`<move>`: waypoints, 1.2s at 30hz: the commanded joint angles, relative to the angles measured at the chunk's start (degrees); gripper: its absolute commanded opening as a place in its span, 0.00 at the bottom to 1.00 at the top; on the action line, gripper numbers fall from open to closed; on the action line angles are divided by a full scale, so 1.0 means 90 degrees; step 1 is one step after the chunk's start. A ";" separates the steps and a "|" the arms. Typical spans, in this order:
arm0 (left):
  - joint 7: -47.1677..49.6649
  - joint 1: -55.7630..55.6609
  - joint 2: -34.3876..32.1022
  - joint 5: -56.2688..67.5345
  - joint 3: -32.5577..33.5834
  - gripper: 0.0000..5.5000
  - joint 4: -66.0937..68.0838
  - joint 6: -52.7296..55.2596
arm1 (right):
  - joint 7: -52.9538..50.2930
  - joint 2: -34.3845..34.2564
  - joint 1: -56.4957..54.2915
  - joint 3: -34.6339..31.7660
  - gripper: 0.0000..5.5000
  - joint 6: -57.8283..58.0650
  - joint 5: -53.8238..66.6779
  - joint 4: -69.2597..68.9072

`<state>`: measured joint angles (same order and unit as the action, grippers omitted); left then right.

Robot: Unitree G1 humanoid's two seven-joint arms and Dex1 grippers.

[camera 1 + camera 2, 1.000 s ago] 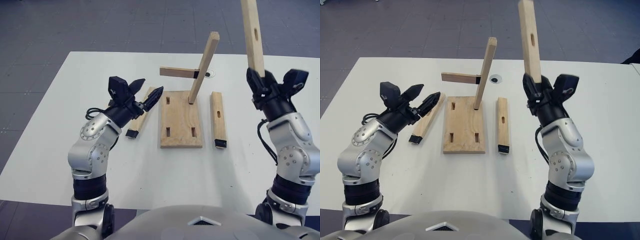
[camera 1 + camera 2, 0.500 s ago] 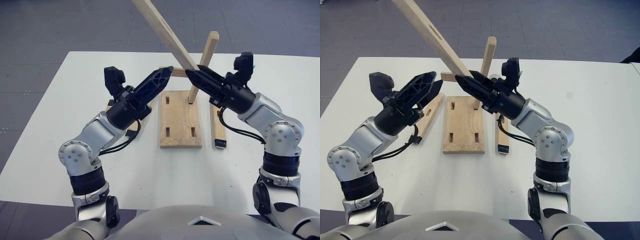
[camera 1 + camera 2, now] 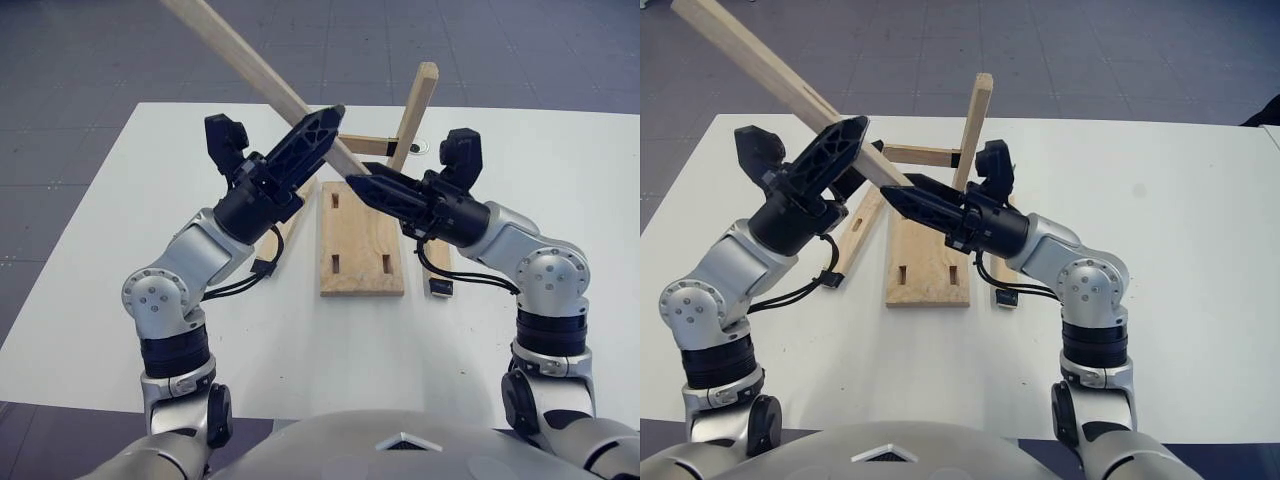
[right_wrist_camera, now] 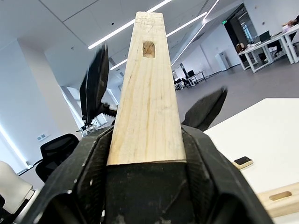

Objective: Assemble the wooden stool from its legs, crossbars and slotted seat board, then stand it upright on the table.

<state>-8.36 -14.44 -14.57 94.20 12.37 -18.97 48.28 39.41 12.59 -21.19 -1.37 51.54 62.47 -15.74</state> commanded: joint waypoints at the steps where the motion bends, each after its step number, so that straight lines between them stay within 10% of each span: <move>1: -0.0052 -0.0136 -0.0125 0.0092 -0.0001 0.86 0.0091 -0.0061 | -0.0029 -0.0020 -0.0030 0.0011 0.38 0.0015 0.0101 -0.0098; 16: -0.0416 0.0118 -0.0271 0.0218 -0.0078 0.42 -0.0083 -0.0172 | -0.0012 0.0036 0.0001 0.0064 0.38 -0.0019 -0.0098 0.0095; 27: -0.0379 0.0058 -0.0381 0.0115 0.0011 0.41 0.0035 -0.0263 | 0.0141 0.0180 -0.0047 0.0069 0.38 -0.0026 -0.0254 0.0295; 36: -0.0502 0.0000 -0.0500 -0.0562 0.0059 0.37 0.0195 -0.0523 | 0.0439 0.0625 0.0127 0.0358 0.65 -0.0128 -0.0785 0.0238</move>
<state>-12.19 -13.28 -17.74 91.13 12.07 -18.11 44.40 42.82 16.67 -20.75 1.34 51.06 57.47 -13.78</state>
